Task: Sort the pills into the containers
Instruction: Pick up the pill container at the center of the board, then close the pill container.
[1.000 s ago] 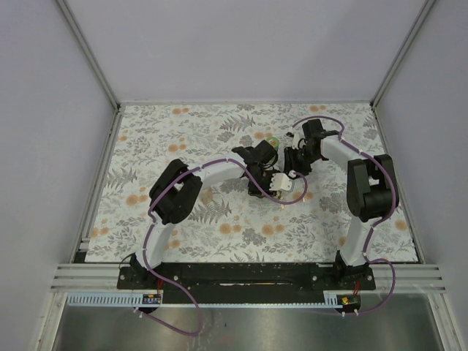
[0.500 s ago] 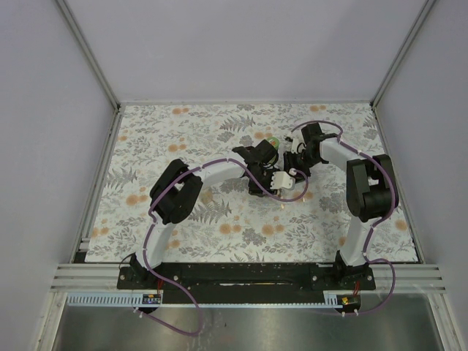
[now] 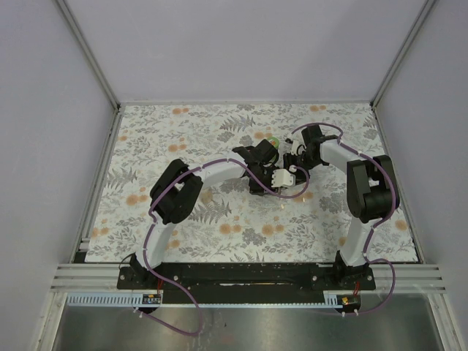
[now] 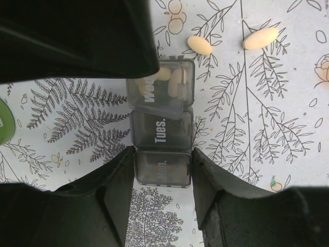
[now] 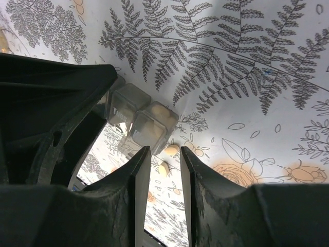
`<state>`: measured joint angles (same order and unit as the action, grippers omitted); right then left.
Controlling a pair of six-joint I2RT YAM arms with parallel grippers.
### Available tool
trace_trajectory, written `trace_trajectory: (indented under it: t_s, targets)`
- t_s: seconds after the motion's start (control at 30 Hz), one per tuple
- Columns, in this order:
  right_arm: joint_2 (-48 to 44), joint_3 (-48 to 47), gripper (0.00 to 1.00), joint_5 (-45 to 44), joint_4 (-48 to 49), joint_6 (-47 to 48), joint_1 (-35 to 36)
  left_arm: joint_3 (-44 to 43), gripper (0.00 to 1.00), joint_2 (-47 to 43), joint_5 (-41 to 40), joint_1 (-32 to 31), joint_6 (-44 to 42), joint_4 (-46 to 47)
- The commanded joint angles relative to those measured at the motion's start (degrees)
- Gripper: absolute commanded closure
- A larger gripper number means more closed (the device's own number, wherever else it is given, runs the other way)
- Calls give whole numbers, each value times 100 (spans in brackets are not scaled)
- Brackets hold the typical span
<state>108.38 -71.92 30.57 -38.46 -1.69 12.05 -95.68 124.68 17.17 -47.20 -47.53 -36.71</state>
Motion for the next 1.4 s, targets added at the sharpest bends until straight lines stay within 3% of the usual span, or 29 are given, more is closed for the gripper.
trace_trajectory:
  t_s: [0.0, 0.63, 0.93, 1.07, 1.37]
  targets:
    - [-326, 82, 62, 231, 128, -129, 86, -135, 60, 197, -267, 0, 200, -3]
    - [-194, 90, 61, 257, 172, -261, 447, -214, 60, 276, -302, -35, 464, 41]
    - [-159, 178, 62, 1003, 383, -393, 456, -127, 62, 232, -293, -52, 604, 102]
    - [-159, 196, 55, 1135, 435, -393, 456, -12, 63, 171, -302, -52, 613, 182]
    - [-36, 178, 52, 1171, 427, -384, 456, 23, 70, 162, -267, -52, 622, 182]
